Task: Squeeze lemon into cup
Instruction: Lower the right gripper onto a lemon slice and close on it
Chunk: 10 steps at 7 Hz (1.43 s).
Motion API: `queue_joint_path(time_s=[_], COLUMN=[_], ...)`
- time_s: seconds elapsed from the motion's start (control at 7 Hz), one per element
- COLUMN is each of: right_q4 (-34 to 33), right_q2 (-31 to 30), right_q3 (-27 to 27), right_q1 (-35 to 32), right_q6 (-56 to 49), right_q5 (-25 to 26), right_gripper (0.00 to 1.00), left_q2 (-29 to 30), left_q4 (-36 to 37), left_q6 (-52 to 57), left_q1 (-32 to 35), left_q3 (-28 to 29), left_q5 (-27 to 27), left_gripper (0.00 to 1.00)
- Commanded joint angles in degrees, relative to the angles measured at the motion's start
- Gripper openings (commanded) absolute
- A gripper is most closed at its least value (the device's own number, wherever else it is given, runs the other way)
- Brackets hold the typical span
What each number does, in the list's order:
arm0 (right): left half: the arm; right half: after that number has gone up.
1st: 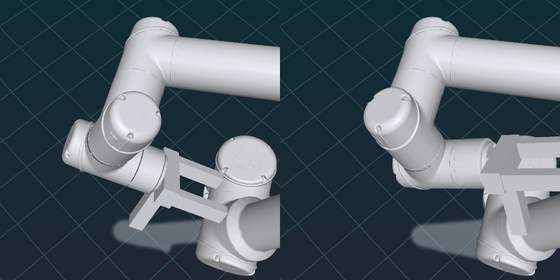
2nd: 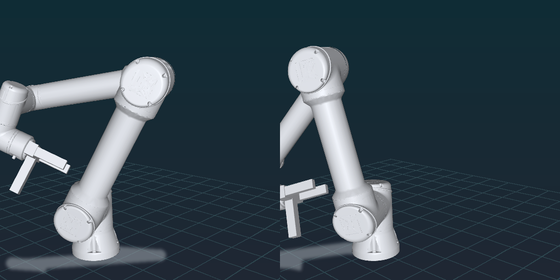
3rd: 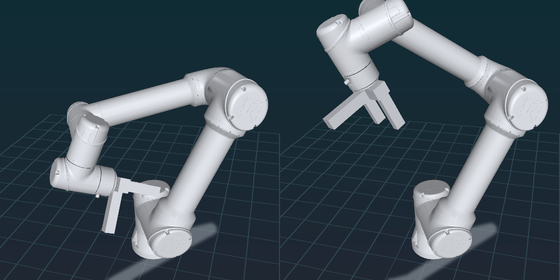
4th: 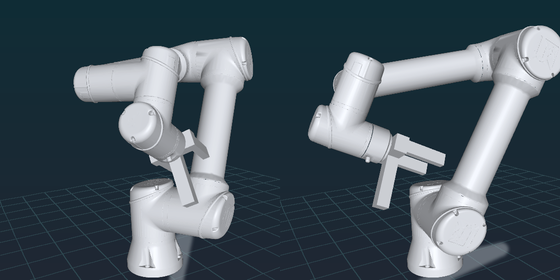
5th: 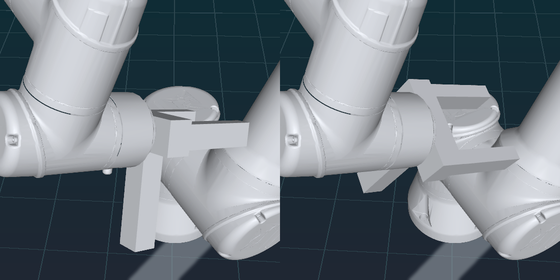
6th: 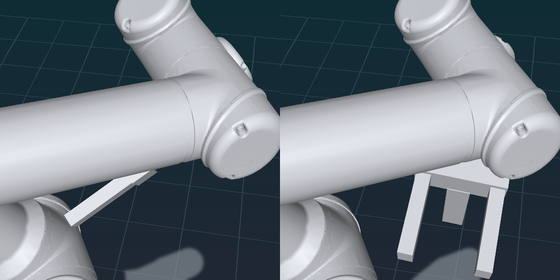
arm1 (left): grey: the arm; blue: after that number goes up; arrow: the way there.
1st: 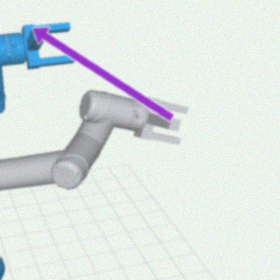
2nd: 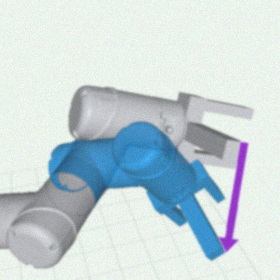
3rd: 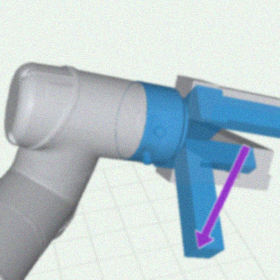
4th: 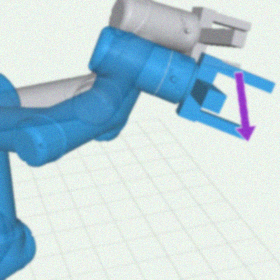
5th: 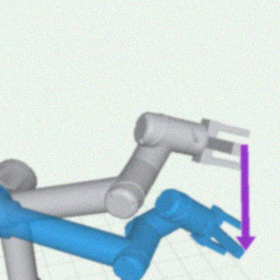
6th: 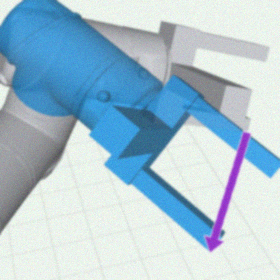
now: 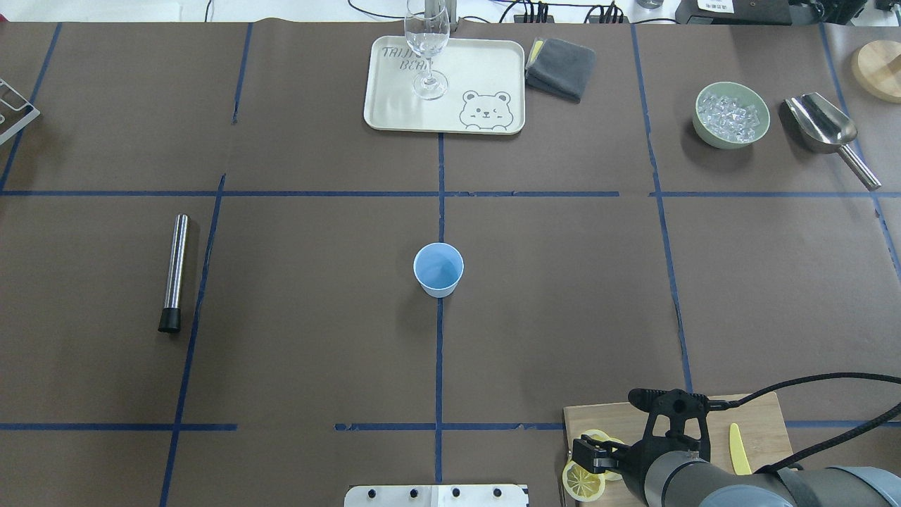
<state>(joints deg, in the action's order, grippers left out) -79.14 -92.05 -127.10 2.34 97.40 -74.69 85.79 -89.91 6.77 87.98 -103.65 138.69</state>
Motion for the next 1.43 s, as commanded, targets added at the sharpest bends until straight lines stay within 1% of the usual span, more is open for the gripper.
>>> queue_joint_path(time_s=[0.0, 0.29, 0.57, 1.0, 1.29], right_q4=[-4.77, -5.41, -10.21, -10.95, -10.95], right_q2=[3.17, 4.59, 9.23, 9.17, 9.26], right_q3=[0.45, 1.33, 1.51, 1.94, 3.00], right_q1=[0.47, 0.91, 0.91, 0.56, 0.39], right_q6=[-0.02, -0.02, -0.02, -0.02, -0.11], right_q5=[0.07, 0.07, -0.02, -0.02, -1.16], right_gripper=[1.00, 1.00, 1.00, 1.00, 1.00], left_q2=[-0.01, 0.08, 0.26, 0.52, 0.52], left_q4=[0.00, 0.00, 0.00, 0.09, 0.09], left_q6=[0.00, 0.00, 0.00, 0.00, 0.00], left_q1=[0.00, 0.00, 0.00, 0.00, 0.00], left_q3=[0.11, 0.11, 0.20, 0.20, 0.11], left_q5=[0.00, 0.00, 0.00, 0.00, 0.00], left_gripper=[1.00, 1.00, 1.00, 1.00, 1.00])
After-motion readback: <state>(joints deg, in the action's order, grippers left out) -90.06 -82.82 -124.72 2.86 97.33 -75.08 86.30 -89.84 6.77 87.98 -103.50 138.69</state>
